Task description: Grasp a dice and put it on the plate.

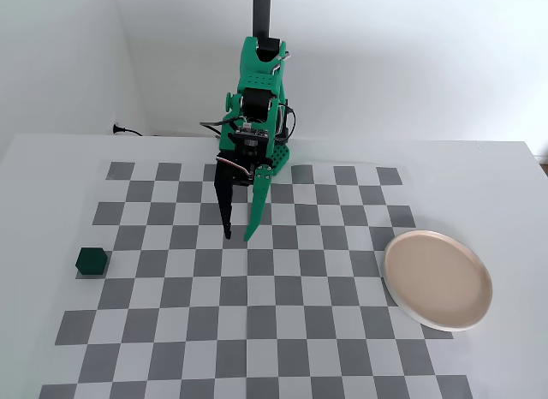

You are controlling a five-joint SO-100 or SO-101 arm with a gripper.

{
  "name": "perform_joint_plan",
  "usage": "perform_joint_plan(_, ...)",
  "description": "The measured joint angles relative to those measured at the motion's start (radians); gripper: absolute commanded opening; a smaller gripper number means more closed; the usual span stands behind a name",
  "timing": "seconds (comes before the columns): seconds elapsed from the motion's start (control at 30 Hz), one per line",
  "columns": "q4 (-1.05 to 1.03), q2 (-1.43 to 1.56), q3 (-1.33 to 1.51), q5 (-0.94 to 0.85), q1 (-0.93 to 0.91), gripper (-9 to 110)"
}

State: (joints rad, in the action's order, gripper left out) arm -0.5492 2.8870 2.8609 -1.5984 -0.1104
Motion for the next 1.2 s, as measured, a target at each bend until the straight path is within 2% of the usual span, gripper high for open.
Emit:
perform_joint_plan(0.27,0.031,-0.391,-0.341,0.011,0.031,6)
perform_joint_plan(0.7,0.038,-0.755,-0.681,-0.028,0.064,7)
perform_joint_plan(0.87,0.018,-0.922,-0.827,-0.002,0.003,8)
perform_joint_plan(1.2,-0.16,-1.252,-1.192,0.051,-0.172,9)
